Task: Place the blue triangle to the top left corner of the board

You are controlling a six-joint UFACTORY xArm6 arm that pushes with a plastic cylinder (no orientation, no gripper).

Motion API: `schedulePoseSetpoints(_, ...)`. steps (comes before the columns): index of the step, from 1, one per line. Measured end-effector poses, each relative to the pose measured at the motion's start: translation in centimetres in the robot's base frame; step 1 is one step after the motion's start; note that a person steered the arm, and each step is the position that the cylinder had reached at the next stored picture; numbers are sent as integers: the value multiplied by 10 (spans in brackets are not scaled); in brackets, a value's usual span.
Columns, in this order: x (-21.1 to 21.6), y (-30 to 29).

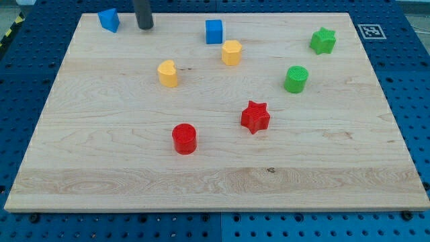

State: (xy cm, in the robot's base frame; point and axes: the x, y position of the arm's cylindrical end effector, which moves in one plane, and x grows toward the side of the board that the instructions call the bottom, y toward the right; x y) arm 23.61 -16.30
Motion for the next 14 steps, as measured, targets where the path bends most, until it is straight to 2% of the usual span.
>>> schedulePoseSetpoints(2,8,-43)
schedulePoseSetpoints(3,-9,-54)
schedulePoseSetpoints(6,-14,-61)
schedulePoseSetpoints(7,-22,-55)
schedulePoseSetpoints(10,-23,10)
schedulePoseSetpoints(14,-23,-67)
